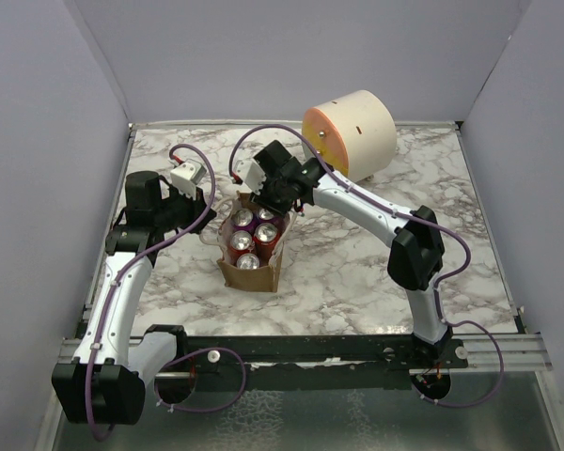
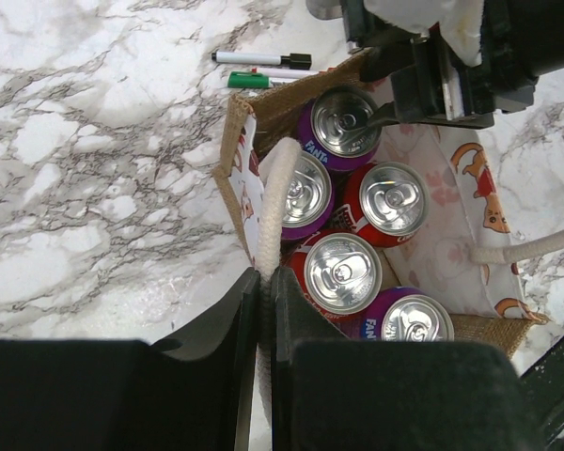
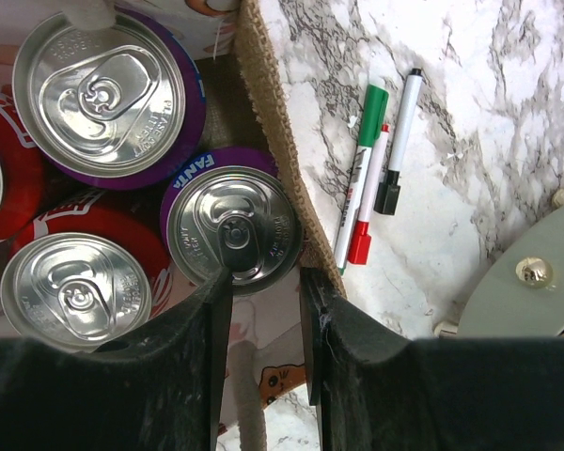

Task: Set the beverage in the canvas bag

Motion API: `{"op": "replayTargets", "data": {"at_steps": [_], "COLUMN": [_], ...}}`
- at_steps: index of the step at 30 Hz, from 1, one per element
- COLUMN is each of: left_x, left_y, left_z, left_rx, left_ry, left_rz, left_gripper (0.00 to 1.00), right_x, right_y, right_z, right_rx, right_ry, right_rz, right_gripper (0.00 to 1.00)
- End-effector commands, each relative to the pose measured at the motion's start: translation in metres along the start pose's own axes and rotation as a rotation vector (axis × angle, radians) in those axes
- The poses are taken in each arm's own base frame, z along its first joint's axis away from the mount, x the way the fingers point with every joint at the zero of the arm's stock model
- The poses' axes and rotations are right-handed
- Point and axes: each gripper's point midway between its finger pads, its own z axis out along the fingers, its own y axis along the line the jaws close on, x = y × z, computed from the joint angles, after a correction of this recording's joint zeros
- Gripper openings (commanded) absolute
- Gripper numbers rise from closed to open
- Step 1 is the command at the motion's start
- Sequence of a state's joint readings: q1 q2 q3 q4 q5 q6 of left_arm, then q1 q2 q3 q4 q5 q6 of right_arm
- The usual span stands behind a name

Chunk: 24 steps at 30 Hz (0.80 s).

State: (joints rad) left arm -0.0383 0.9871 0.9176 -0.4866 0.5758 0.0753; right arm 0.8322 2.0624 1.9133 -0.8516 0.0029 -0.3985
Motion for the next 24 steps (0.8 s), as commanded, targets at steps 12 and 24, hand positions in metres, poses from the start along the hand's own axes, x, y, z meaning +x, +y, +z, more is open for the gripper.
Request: {"op": "replayTargets", "data": {"at_steps": [12,24], "left_x": [-0.005,-0.004], "left_y": [-0.014,-0.006], "left_z": [-0.004,-0.004], "left_rx": [0.070,0.026], "left_ry": [-0.029,-0.026], "left_rz": [-0.005,-0.005], "left_gripper": [0.00,0.00], "right_x": [-0.020,-0.063], "right_y": [0.009,-0.002], "right_z": [-0.038,-0.090], "right_rx": [-0.059,-0.017], "right_ry": [-0.125,-0.331], "right_rz": [-0.006,-0.007], "right_gripper": [0.36,0.38]}}
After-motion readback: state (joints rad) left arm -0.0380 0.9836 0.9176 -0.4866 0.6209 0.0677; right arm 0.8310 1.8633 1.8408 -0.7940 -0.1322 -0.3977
